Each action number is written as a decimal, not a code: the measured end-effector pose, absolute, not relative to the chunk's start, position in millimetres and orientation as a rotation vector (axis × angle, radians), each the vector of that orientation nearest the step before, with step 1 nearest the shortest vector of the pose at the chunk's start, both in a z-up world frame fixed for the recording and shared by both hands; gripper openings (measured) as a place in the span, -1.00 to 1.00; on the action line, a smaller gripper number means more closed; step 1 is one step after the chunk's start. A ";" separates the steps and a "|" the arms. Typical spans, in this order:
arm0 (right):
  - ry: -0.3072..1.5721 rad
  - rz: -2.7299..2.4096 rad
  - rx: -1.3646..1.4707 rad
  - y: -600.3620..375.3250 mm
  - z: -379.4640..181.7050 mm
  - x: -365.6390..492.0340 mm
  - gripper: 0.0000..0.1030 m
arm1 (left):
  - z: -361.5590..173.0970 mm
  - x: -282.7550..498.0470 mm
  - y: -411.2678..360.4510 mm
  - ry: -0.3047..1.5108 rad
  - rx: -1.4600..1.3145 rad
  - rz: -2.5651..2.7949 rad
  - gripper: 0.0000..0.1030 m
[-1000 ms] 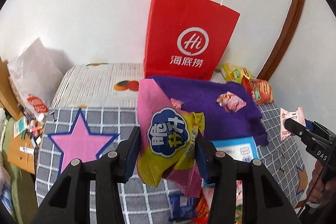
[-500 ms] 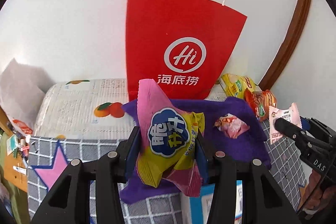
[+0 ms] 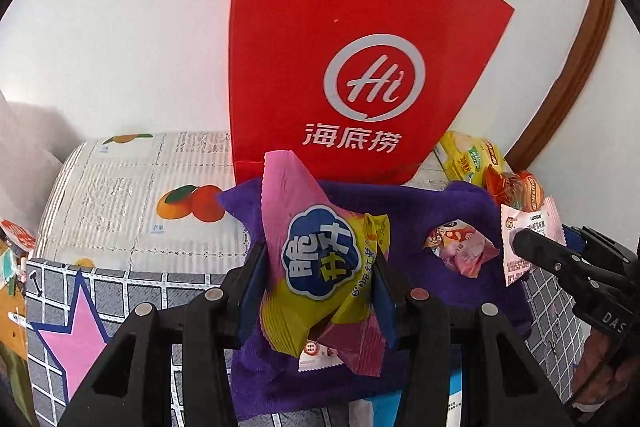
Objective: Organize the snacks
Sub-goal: 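Carry wafer packet with right gripper while left gripper carries chip bag over purple towel, then open right gripper onto towel while left gripper releases chip bag beside it, then pull both tools back from the towel toward the snack pile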
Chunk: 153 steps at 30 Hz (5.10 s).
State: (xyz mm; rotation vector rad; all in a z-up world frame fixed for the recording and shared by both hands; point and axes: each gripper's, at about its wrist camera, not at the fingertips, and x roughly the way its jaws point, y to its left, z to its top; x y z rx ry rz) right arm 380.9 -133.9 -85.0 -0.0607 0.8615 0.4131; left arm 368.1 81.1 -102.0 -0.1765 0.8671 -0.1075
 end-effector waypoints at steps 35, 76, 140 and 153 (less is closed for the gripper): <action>1.013 0.347 -0.134 -146.3 -131.9 402.3 -0.15 | -123.5 377.4 74.4 0.923 -0.196 -0.140 -0.12; 1.049 0.326 -0.148 -156.5 -142.6 406.4 -0.15 | -127.7 381.3 79.0 0.931 -0.237 -0.156 -0.12; 0.945 0.080 -0.089 -179.0 -94.8 271.6 0.78 | -38.7 295.9 58.4 0.748 -0.142 -0.188 0.44; 0.976 0.139 0.051 -202.1 -110.3 202.8 0.78 | -56.5 215.3 75.9 0.803 -0.149 -0.131 0.44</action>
